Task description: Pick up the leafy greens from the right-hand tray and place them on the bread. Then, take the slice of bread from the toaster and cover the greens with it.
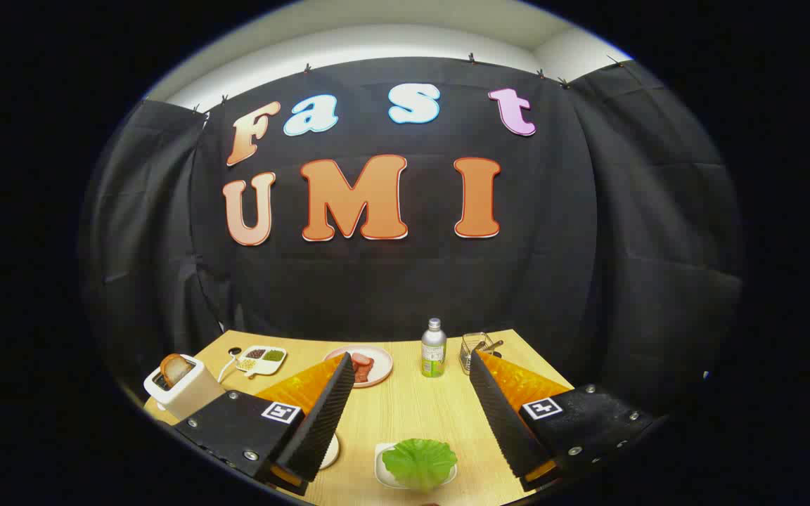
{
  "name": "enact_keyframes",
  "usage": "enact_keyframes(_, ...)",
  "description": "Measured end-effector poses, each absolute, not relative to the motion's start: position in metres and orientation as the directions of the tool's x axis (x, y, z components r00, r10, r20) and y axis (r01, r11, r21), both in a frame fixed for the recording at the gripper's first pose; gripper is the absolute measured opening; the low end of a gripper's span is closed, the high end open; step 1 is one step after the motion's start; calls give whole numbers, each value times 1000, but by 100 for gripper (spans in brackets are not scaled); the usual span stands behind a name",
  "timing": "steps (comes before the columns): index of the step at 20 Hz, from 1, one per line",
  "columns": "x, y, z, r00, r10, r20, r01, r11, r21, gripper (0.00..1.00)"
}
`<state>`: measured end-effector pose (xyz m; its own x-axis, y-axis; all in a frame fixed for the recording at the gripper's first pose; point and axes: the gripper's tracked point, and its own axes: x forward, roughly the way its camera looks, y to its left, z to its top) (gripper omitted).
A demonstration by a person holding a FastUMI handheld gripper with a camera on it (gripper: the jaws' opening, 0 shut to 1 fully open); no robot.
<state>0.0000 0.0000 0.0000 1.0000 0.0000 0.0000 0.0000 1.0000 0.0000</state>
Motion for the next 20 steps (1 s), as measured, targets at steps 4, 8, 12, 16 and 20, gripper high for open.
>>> enact_keyframes(4,-2,1,20,997,-37,70,36,999,20,99)
enact_keyframes(8,-7,12,29,994,-15,105,9,998,62,99)
enact_keyframes(12,-15,5,34,994,-22,105,19,999,27,98)
enact_keyframes(16,-19,0,38,994,-29,103,27,999,27,98)
enact_keyframes(20,-21,-5,28,997,-39,62,39,999,12,98)
